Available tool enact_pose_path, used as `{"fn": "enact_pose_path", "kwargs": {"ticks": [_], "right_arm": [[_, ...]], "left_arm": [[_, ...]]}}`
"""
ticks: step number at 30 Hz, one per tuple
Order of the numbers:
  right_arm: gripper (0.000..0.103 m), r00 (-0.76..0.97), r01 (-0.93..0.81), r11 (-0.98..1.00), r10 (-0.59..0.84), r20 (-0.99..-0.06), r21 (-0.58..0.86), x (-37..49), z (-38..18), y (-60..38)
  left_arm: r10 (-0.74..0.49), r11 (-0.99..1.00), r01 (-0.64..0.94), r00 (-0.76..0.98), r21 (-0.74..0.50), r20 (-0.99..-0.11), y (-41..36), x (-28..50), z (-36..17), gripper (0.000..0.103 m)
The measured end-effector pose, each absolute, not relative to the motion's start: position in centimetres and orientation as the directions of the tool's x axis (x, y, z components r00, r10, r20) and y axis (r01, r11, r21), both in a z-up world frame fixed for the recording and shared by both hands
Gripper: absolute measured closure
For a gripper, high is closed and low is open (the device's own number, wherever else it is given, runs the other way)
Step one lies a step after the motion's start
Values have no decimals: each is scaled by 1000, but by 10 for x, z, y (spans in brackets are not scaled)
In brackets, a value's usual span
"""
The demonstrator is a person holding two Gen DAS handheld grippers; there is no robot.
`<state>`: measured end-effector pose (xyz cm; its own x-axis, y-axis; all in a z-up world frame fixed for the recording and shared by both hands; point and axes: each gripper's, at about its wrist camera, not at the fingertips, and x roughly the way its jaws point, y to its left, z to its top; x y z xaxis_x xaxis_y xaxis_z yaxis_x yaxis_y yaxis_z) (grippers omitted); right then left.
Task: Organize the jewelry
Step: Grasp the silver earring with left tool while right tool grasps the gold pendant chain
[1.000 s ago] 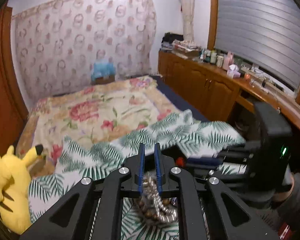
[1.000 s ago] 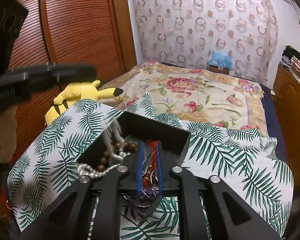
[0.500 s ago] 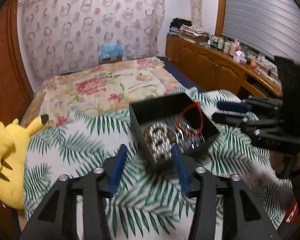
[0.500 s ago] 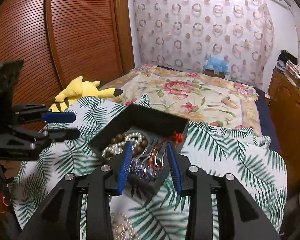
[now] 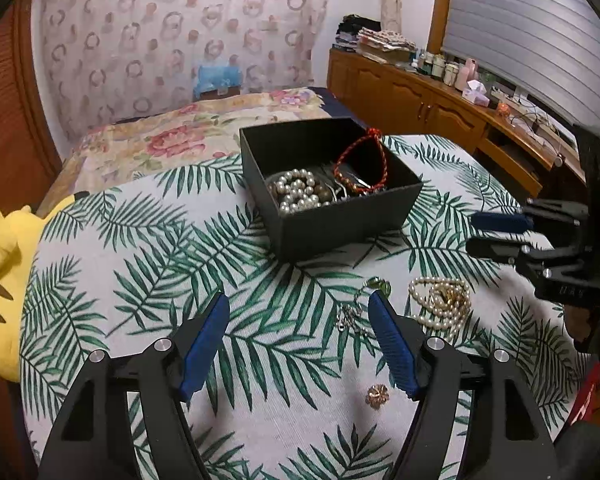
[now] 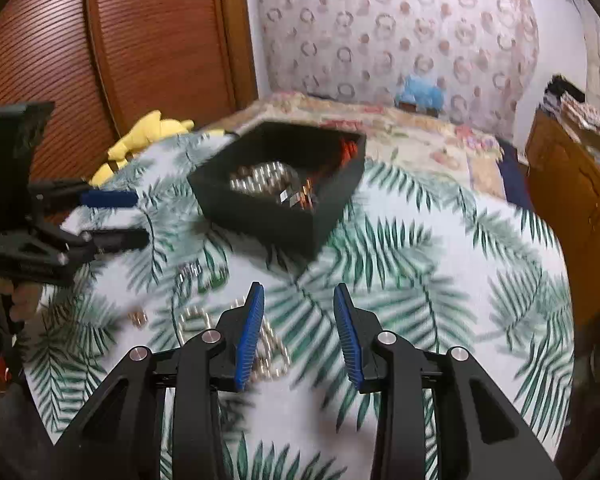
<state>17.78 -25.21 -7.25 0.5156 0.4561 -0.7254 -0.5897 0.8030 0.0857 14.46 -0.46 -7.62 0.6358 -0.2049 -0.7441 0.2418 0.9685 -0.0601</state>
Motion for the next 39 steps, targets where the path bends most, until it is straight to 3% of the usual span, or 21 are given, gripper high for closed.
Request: {"fn": "enact_pose_path", "kwargs": {"ticks": [6,22,26,29,34,39], "right_arm": [[73,486,-573,815,427,-763,91,169,-91,-261],[81,475,-607,794,353,-806,-10,167,-105,-236],[98,471,-628,778,353,-808,-26,164,-105,-231],[98,474,-629,777,353,-806,-30,164,-104,-231],[98,496,-611,792,371,-785,-12,163,-97,-242],[98,533,-596,803,380,-756,-16,161,-81,-251]], "left_arm": [[-198,969,240,624,-56,-756,-5,143,-83,27],[-196,968,243,592,-59,-782,-6,146,-97,27],[-202,966,251,584,-62,-786,-8,148,-99,27],[-212,962,265,575,-66,-790,-12,149,-102,27],[-239,952,298,566,-75,-789,-22,155,-102,43],[-262,939,335,560,-75,-786,-35,164,-101,49]]}}
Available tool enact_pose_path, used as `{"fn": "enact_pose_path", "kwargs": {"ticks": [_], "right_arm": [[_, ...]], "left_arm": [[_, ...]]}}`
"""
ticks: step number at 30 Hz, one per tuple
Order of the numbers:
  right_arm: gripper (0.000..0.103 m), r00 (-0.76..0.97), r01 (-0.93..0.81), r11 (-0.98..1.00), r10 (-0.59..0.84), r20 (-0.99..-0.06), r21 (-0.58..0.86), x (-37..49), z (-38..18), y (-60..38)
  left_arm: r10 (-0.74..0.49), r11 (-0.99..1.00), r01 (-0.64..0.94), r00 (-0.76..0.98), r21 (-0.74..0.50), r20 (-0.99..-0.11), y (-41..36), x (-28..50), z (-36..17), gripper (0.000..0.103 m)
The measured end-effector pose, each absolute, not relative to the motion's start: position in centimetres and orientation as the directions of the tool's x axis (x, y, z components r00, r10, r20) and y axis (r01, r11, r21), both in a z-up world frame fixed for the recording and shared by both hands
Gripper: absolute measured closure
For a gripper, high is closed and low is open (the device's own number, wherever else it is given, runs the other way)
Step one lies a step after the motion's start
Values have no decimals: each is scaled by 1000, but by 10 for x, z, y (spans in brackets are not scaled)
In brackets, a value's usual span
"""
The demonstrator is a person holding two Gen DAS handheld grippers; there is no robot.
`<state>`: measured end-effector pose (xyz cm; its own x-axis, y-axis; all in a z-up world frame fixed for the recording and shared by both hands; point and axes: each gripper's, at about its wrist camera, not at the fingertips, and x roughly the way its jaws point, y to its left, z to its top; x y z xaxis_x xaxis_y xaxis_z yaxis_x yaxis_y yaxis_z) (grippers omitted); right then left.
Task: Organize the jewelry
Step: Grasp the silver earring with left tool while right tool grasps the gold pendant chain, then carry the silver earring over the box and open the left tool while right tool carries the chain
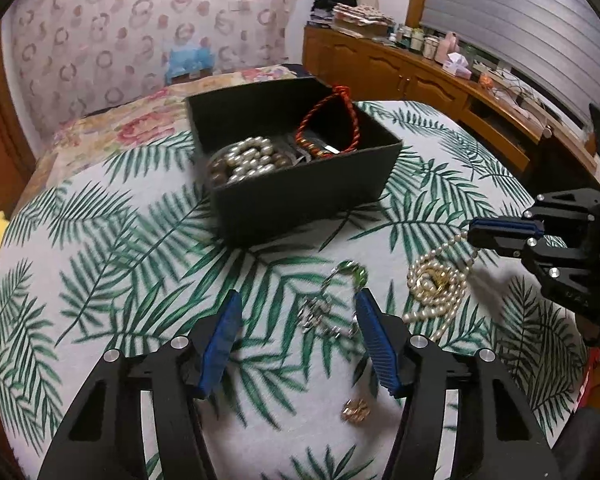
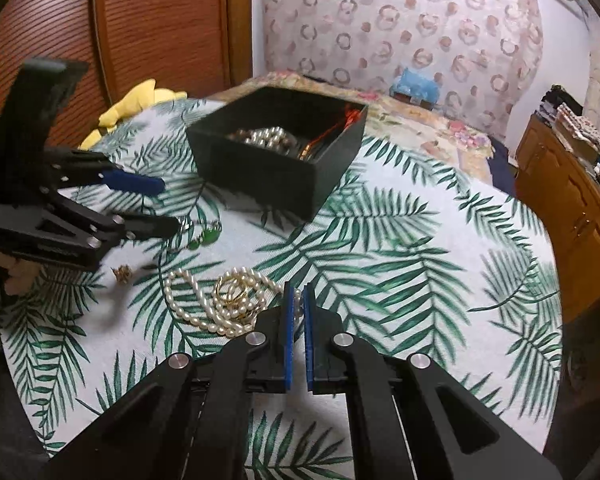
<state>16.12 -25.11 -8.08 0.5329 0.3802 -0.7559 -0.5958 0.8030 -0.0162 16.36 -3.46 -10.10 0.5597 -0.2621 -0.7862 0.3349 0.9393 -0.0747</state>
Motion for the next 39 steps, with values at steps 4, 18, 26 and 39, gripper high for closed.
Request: {"fn": "enact_pose_path", "kwargs": {"ticks": [4,18,26,39], "right_arm": [[98,552,-589,808,389,-738,-15,160,-71,-257],[98,572,-586,810,404,-714,-11,157,-57,-262],[98,598,-595,804,434,-674,-10,155,-34,-258],[98,659,-617,785,473,-585,-61,147,21,-246]], "left_arm": [[-261,929,365,547,-53,-796,-46,172,-102,68],[-259,916,400,541,-26,-800,-54,173,-107,101],[-300,923,382,618,-56,-727,-45,157,-66,101],[-334,921,386,702,-58,-629,-41,141,-10,101]]}}
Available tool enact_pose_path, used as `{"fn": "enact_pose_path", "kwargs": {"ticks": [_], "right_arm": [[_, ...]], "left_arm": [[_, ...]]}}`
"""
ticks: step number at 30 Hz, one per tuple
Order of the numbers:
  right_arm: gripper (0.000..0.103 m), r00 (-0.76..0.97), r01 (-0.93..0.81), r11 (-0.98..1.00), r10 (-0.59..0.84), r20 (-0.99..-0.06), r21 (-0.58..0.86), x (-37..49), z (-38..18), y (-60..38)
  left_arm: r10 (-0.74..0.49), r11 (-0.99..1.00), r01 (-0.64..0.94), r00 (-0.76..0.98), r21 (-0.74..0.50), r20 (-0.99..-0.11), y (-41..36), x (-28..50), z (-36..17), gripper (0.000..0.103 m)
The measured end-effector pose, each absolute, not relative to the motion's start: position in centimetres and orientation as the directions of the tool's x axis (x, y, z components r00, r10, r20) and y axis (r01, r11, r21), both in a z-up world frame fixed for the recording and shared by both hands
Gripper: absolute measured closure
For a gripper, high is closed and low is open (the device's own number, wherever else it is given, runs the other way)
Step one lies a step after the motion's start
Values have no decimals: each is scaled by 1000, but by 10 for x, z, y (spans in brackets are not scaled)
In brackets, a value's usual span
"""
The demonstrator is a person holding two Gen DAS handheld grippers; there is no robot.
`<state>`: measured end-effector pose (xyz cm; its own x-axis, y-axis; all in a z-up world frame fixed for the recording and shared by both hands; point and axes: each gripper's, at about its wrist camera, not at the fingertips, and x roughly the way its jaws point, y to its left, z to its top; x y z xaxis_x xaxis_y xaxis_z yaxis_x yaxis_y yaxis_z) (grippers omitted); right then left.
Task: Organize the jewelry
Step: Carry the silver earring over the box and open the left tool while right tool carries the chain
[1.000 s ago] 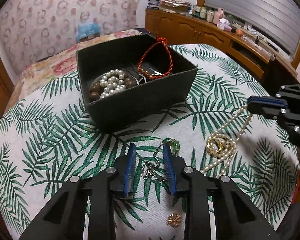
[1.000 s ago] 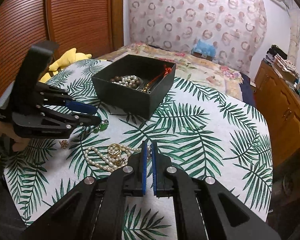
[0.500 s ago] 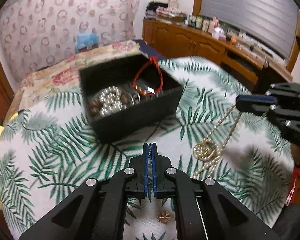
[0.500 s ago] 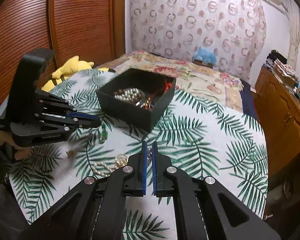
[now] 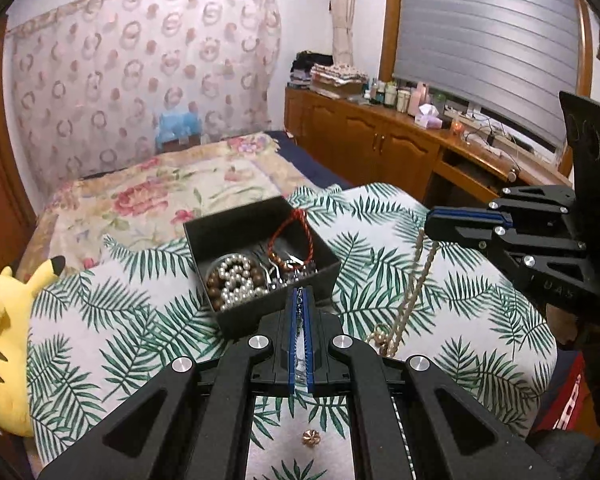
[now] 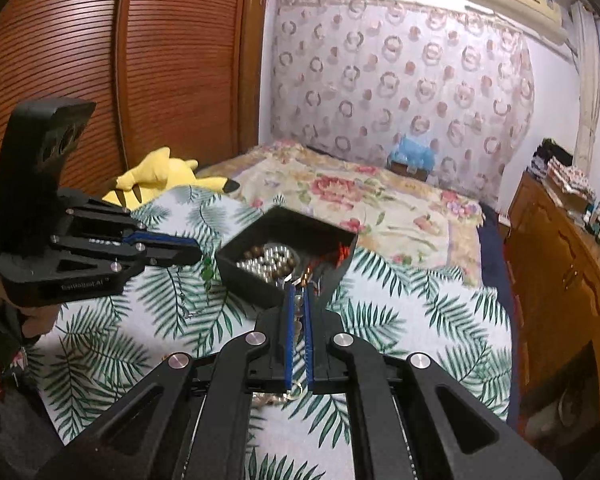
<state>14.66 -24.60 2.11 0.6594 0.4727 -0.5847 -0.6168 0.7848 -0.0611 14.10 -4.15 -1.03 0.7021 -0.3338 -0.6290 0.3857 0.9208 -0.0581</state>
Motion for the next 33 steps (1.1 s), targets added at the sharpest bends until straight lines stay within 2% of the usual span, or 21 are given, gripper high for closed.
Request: {"fn": "enact_pose_path", "kwargs": {"ticks": [19,33], "right_arm": [[98,707,-624,777,518,-482,-79,169,83,-237],[98,734,-624,774,533,-420,-109,191,119,-228]], "left_arm": [[-336,928,369,768,-52,-545,-29,154,35,101],[-326,934,354,782,-52,-531,-25,180,43,101]]}}
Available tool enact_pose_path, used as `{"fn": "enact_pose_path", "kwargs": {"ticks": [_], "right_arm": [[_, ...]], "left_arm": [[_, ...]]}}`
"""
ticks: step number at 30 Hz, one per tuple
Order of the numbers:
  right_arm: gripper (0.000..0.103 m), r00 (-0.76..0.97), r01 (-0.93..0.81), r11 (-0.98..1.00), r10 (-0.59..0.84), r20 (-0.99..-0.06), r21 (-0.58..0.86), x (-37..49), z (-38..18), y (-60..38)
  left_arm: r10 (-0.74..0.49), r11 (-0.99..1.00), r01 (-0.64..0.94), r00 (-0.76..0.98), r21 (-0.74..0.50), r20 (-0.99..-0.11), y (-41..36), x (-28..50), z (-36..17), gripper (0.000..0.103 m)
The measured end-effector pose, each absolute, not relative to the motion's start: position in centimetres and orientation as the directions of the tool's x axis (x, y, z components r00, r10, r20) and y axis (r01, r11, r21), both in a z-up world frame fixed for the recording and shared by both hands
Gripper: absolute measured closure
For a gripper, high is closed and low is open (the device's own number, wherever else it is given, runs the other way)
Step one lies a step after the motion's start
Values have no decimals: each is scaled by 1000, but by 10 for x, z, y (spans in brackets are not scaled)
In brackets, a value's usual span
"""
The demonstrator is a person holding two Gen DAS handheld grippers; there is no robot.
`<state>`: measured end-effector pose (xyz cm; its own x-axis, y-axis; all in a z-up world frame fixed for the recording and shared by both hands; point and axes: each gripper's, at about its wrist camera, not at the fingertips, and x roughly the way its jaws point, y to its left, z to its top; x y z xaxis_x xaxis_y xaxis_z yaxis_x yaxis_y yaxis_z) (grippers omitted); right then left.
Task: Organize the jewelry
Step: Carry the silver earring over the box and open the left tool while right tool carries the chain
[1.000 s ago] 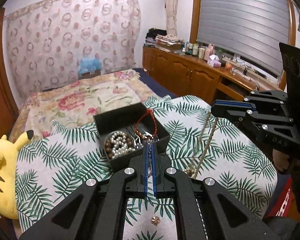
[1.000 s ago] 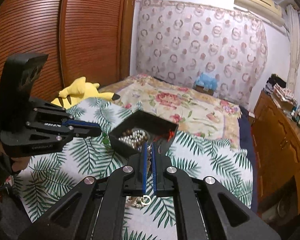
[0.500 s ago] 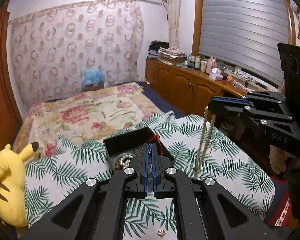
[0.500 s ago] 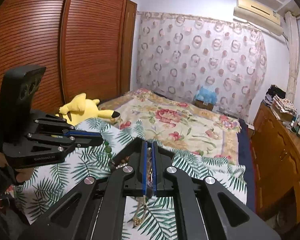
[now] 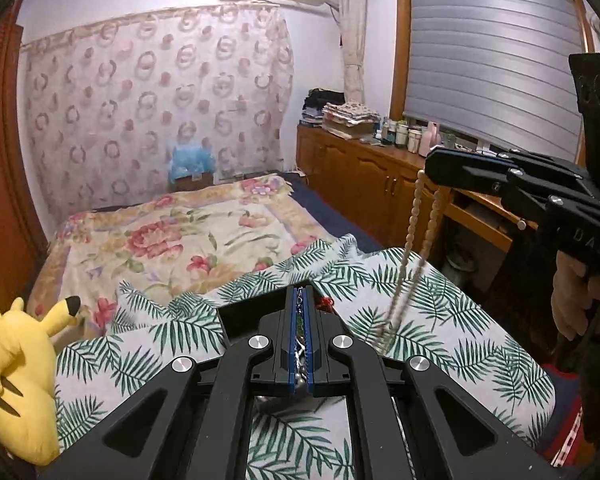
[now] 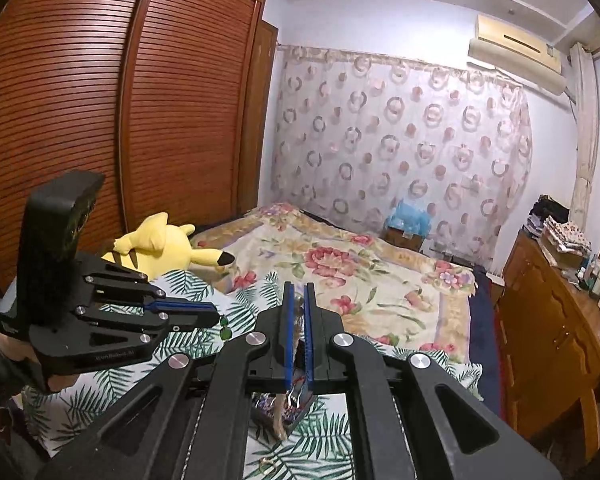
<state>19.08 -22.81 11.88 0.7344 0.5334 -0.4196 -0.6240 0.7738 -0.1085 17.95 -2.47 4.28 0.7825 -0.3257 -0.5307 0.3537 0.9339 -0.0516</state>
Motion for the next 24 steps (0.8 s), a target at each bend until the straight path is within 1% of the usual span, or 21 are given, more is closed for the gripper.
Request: {"fn": "enact_pose_path", "kwargs": {"ticks": [7,11,14,17,19,20,23,24], "right_arm": [[98,738,-630,768,545,-397,-118,204,132,-222],[98,737,-634,764,550,-393,-119,214,135,-218],[98,727,-639,762,553,-407,-105,222,130,-214],[98,705,-647,759,558,-439,-75,240,120,-208],[98,693,-649,758,554,-462,-65,251,110,-203],[98,686,-651,757,553,-472,-60,256,105,-202],[98,670,-654,756,550,-500,-45,268,90,-196],[98,664,-653,757,549,-508,-36,272,85,-195]], "left_arm": [[-317,936,347,777,-51,-543,-22,199,41,101],[-310,939,338,763,-58,-567,-21,214,29,101],[-295,945,320,746,-67,-597,-19,224,16,100],[-270,952,299,733,-60,-624,-17,228,4,93],[-265,955,290,728,-66,-632,-15,225,-2,77],[-261,957,282,727,-71,-635,-13,223,-5,74],[-251,961,267,720,-76,-647,-8,219,-11,72],[-243,963,257,718,-75,-653,-6,216,-14,70]]}}
